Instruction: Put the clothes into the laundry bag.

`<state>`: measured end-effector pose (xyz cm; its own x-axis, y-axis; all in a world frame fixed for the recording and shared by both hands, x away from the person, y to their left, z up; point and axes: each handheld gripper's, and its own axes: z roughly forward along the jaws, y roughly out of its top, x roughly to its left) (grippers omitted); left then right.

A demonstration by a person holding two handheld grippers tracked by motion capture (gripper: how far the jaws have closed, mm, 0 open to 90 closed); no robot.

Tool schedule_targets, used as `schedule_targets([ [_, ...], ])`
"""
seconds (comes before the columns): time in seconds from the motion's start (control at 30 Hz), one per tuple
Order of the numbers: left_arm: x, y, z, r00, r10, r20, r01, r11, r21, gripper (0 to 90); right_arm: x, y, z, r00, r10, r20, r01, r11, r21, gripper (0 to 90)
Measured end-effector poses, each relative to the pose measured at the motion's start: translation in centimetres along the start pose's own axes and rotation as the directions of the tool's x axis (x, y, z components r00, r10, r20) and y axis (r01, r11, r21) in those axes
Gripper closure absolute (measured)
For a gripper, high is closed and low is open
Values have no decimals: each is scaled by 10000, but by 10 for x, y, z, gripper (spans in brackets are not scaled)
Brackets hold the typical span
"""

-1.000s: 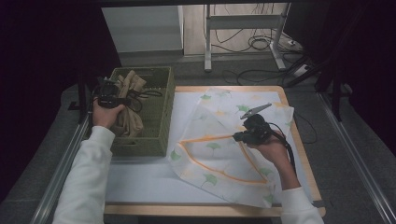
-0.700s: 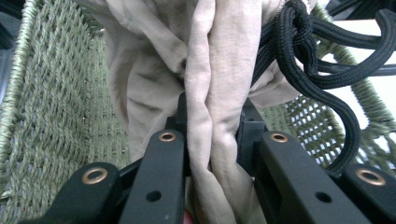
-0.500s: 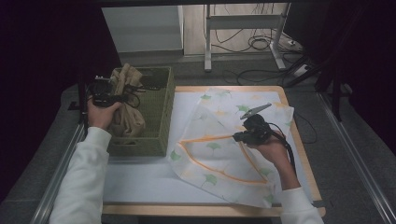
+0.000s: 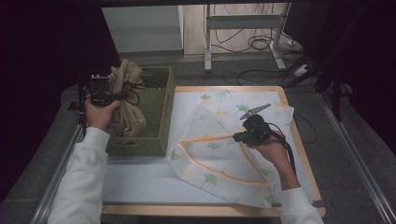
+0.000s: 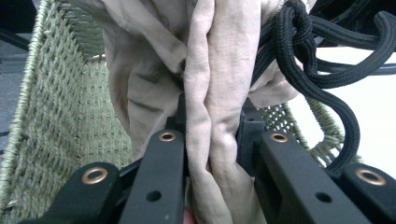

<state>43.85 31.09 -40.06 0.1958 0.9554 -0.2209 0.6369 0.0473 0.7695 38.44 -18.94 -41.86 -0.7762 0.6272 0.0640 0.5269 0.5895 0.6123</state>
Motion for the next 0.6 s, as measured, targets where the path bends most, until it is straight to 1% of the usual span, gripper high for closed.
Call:
schedule_targets([
  [0.07, 1, 0, -1, 9998, -102, 157, 102, 9999, -28, 769, 0, 0, 0, 10000, -15, -21, 15, 10000, 16, 866],
  [0.17, 0, 1, -3, 9998, -72, 175, 73, 9999, -107, 769, 0, 0, 0, 10000, -19, -43, 19, 10000, 9, 866],
  [0.3, 0, 1, -4, 9997, -140, 200, 143, 9997, -190, 769, -1, 0, 0, 10000, 1, -29, -1, 10000, 8, 866],
  [0.33, 0, 1, -5, 9998, -67, 200, 71, 9997, -215, 769, -1, 0, 0, 10000, 9, -28, -9, 10000, -3, 866],
  [0.4, -1, 2, -8, 9994, -134, 321, 145, 9993, -358, 769, -1, 0, 0, 10000, 32, -32, -32, 10000, -5, 866],
  [0.43, -1, 2, -8, 9994, -134, 321, 145, 9993, -358, 769, -1, 0, 0, 10000, 27, -34, -27, 10000, -9, 866],
  [0.47, -2, 3, -11, 9992, -160, 375, 179, 9985, -515, 769, -1, 0, 0, 10000, 24, -38, -24, 10000, -10, 866],
  [0.57, -4, 3, -13, 9988, -200, 438, 228, 9977, -637, 769, -1, 0, 0, 10000, 20, -30, -20, 10000, -9, 866],
  [0.6, -4, 3, -15, 9983, -224, 531, 262, 9971, -721, 769, -1, -1, 0, 10000, 21, -34, -21, 10000, -5, 866],
])
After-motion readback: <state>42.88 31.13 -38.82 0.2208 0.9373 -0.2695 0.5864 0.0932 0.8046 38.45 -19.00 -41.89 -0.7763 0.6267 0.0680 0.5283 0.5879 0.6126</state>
